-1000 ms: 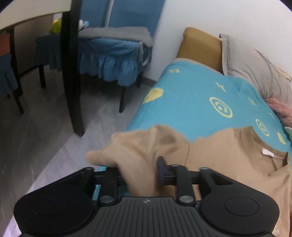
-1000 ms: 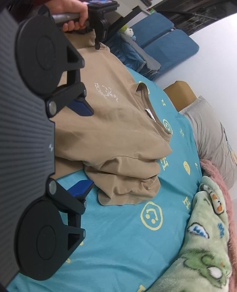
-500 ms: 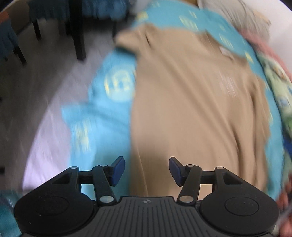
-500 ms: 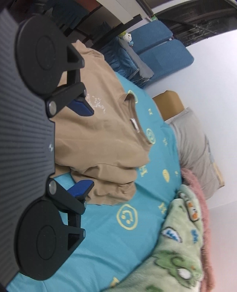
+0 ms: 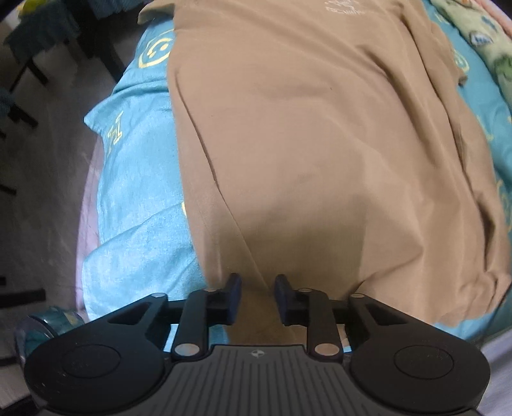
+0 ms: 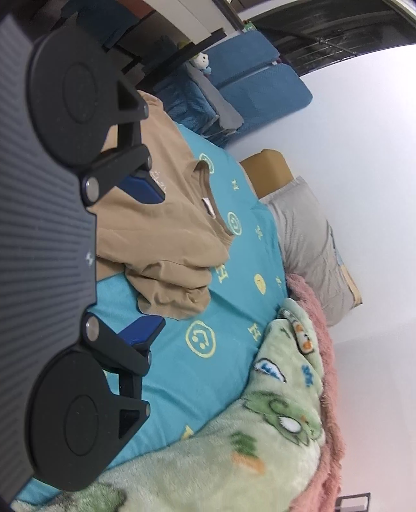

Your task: Fold clothes

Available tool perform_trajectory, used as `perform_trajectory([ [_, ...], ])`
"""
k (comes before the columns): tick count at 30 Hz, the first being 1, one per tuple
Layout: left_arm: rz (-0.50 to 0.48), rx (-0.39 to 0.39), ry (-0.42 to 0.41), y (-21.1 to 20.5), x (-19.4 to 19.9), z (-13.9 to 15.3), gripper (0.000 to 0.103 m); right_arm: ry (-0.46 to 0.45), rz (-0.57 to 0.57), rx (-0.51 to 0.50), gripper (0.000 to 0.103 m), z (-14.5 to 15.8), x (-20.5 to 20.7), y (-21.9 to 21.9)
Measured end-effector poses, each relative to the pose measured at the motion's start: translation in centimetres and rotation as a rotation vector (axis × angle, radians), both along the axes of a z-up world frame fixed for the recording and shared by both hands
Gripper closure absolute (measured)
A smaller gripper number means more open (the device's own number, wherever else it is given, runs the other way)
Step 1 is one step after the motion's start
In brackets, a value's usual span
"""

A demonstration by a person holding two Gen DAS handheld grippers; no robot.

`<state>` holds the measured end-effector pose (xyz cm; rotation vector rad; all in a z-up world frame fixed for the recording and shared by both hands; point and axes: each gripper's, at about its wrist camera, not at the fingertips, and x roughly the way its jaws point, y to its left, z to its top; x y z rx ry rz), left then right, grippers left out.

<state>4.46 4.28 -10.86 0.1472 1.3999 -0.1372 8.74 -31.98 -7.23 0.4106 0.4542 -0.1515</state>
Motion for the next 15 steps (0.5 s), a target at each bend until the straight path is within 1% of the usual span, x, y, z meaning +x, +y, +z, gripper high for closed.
perform_trajectory([
  [1,-0.004,0.0,0.003,-0.1,-0.1,0.1,0.097,-0.004,-0.003,0.0,0.025,0.1,-0.1,-0.1],
  [2,-0.007,-0.005,0.01,-0.1,-0.2,0.2,0.101,-0.005,-0.004,0.002,0.025,0.1,-0.1,-0.3],
  [4,-0.014,0.016,0.019,0.0,-0.5,0.7,0.102,-0.005,-0.005,0.009,0.025,0.1,-0.2,-0.5],
  [7,0.005,0.084,0.05,0.5,-0.2,0.8,0.102,-0.006,-0.007,0.015,0.025,0.1,-0.3,-0.7],
  [9,0.022,0.132,0.063,0.8,0.1,0.7,0.102,-0.011,-0.012,0.022,0.025,0.2,-0.3,-1.0],
  [12,0.026,0.16,0.05,1.4,-0.2,2.1,0.1,-0.021,-0.028,0.043,0.025,0.5,-0.4,-1.7],
  [13,0.027,0.148,0.026,1.4,-0.3,2.8,0.097,-0.023,-0.035,0.054,0.025,0.5,-0.5,-2.1],
  [15,0.03,0.114,-0.036,1.3,-0.6,4.4,0.086,-0.028,-0.048,0.087,0.025,0.7,-0.7,-2.9],
])
